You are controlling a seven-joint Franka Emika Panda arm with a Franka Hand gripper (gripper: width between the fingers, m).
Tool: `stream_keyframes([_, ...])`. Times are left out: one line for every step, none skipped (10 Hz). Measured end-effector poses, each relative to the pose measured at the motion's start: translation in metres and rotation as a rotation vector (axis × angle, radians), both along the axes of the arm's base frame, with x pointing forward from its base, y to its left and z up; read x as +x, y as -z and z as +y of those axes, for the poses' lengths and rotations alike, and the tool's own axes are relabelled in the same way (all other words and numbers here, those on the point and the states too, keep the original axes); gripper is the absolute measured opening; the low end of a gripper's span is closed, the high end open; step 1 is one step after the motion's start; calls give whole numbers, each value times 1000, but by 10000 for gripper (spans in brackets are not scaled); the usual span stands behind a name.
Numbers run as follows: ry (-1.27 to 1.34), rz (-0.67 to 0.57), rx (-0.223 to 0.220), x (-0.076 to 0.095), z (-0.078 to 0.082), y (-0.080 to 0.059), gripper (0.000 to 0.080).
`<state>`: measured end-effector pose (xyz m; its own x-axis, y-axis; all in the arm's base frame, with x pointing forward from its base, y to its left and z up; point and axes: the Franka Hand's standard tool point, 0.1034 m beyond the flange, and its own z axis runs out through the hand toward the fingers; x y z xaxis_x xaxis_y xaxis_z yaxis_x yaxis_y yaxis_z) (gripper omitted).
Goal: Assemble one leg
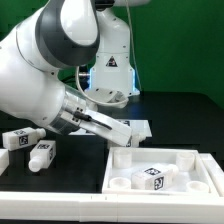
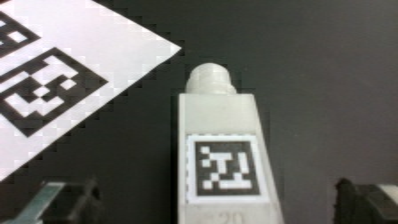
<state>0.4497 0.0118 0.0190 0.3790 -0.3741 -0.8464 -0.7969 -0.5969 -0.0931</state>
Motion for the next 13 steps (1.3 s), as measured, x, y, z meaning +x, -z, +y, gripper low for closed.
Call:
stream_keyframes([-1, 2, 0, -1, 1, 1, 649])
stream_keyframes([-3, 4, 1, -1, 2, 2, 649])
stream_keyframes([-5, 3, -1, -2, 3, 4, 649])
stream_keyframes([-4, -1, -6, -3, 2, 7, 649])
stream_keyframes([-4, 0, -8, -4, 2, 8, 649])
stream_keyframes([-5, 0, -7, -5, 3, 9, 546])
stream_keyframes([-5, 0, -7, -5, 3, 9, 546])
stream_keyframes([-5, 1, -7, -5, 3, 9, 363])
stream_keyframes([-7, 2, -6, -5, 4, 9, 282])
stream_keyframes([-9, 1, -6, -5, 4, 8, 282])
stream_keyframes([-11, 0, -4, -4, 5, 7, 282])
stream_keyframes([-15, -4, -1, -2, 6, 2, 282])
stream_keyframes([-23, -6, 9, 0, 9, -9, 282])
